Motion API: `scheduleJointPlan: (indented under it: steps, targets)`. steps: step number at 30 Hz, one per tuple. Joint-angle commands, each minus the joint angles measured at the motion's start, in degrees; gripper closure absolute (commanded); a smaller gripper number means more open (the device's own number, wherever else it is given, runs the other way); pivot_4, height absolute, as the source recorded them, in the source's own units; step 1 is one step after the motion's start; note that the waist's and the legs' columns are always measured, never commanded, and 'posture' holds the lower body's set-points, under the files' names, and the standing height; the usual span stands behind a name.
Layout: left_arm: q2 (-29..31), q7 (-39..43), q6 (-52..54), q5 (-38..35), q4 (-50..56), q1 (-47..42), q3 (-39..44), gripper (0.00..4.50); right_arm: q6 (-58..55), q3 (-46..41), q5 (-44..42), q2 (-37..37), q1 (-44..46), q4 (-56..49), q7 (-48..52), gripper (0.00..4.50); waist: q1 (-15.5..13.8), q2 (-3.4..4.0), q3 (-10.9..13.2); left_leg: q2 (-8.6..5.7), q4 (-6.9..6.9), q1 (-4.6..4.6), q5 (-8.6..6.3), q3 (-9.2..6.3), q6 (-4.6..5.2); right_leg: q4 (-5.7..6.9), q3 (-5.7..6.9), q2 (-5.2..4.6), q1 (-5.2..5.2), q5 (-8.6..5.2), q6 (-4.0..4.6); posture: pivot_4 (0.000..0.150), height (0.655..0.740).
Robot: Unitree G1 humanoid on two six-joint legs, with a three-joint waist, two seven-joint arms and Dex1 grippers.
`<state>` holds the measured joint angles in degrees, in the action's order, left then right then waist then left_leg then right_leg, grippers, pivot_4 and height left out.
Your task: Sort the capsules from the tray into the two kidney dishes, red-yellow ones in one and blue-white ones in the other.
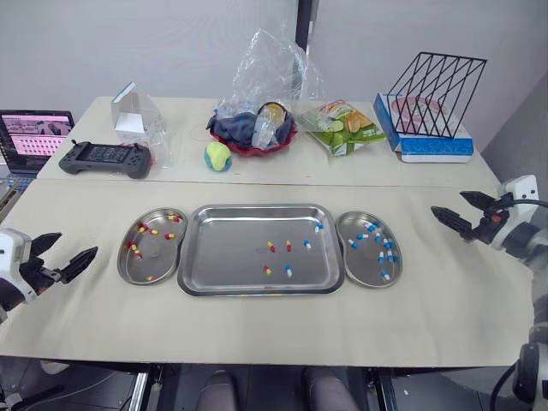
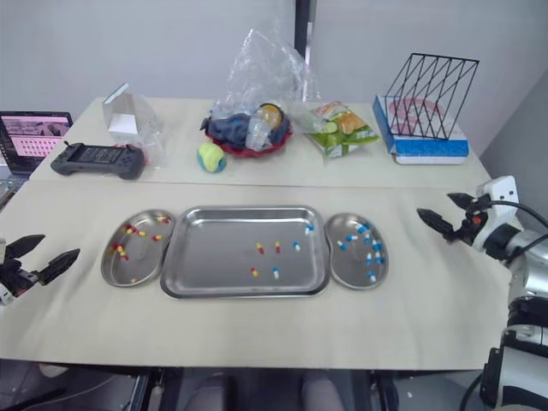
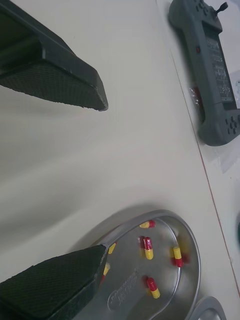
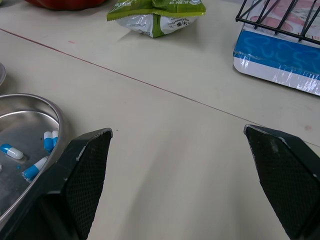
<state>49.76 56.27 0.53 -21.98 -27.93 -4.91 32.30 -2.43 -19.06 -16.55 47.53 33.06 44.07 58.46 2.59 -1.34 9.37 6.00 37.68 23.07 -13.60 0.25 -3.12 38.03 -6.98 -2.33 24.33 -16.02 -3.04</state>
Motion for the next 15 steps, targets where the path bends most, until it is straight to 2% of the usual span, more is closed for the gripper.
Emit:
scheduleJointPlan:
  steps: [1, 15]
  targets:
    - [1.6, -0.5, -0.9, 0.0, 0.0, -0.7, 0.5, 0.00, 1.1, -0.9, -1.1, 0.4, 0.2, -1.8, -0.2, 0.05, -0.1, 0.00, 0.0, 0.00, 0.00, 0.00, 0.00, 0.00, 0.00, 0.00, 0.00, 0.00, 0.00, 0.00, 0.00, 0.150, 0.7180]
    - [3.2, 3.4, 2.1, -1.8, -1.6, -3.5, -0.5, 0.00, -0.9, 0.2, -1.5, 0.1, 0.9, -3.0, 0.5, 0.05, -0.1, 0.00, 0.0, 0.00, 0.01, 0.00, 0.00, 0.00, 0.00, 0.00, 0.00, 0.00, -0.03, 0.00, 0.00, 0.150, 0.7180]
